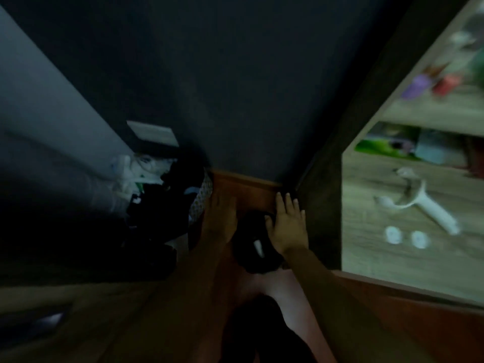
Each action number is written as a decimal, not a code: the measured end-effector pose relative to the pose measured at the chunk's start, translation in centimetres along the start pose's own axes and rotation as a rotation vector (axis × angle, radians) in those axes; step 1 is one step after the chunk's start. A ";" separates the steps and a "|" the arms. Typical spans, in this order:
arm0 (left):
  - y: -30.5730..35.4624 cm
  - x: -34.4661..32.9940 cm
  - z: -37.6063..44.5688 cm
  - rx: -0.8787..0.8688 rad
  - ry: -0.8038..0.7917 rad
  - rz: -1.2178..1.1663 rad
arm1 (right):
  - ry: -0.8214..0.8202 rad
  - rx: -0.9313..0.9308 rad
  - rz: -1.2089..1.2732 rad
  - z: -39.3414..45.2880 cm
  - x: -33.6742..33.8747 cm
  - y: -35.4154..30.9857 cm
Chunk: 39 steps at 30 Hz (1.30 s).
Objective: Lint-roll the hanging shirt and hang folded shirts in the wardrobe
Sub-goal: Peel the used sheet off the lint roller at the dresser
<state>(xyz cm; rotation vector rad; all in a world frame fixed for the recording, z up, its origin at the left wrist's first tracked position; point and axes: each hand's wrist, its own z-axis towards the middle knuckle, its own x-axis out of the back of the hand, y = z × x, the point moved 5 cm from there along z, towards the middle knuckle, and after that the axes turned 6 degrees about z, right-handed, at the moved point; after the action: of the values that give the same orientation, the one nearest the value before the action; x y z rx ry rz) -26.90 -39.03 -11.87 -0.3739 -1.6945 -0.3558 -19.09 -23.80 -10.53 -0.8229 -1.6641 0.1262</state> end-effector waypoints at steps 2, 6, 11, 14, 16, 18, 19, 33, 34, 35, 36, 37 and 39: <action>0.4 5.1 0.4 -0.013 0.074 0.005 | 0.081 0.044 0.003 -1.3 5.0 -1.7; 4.6 13.4 -0.4 -0.060 0.144 0.032 | 0.209 0.064 -0.009 -3.5 13.2 -1.0; 12.8 18.0 -2.2 -0.111 0.264 0.031 | 0.284 0.078 -0.037 -6.3 19.3 4.6; 17.8 18.0 -2.9 -0.104 0.269 0.030 | 0.292 0.116 -0.079 -7.4 22.2 8.7; 21.4 17.2 -3.2 -0.082 0.237 0.011 | 0.293 0.124 -0.083 -8.0 24.1 11.8; 25.3 15.4 -3.3 -0.047 0.178 0.004 | 0.296 0.139 -0.068 -8.3 26.0 15.0; 27.2 14.3 -3.3 -0.046 0.139 0.019 | 0.300 0.153 -0.066 -8.3 27.0 16.7; 39.8 6.4 -3.9 0.003 -0.144 -0.148 | 0.262 -0.112 -0.350 -3.9 34.5 35.1; 40.0 6.3 -3.8 0.017 -0.153 -0.124 | 0.246 -0.144 -0.326 -3.8 34.4 36.0; 40.3 6.2 -3.6 0.025 -0.146 -0.107 | 0.214 -0.166 -0.280 -3.7 34.1 36.7; 40.3 5.9 -3.6 0.040 -0.150 -0.100 | 0.179 -0.178 -0.224 -3.6 33.8 37.3; 40.4 5.6 -3.7 0.057 -0.157 -0.099 | 0.163 -0.173 -0.181 -3.5 33.5 37.7; 40.2 4.9 -3.9 0.093 -0.157 -0.117 | 0.150 -0.132 -0.145 -3.3 33.3 38.3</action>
<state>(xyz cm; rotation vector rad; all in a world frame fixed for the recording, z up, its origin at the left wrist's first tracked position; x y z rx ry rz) -6.51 -4.42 -5.48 -0.2394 -1.8848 -0.3392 -0.27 22.60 -1.54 -0.7867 -1.5957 -0.1444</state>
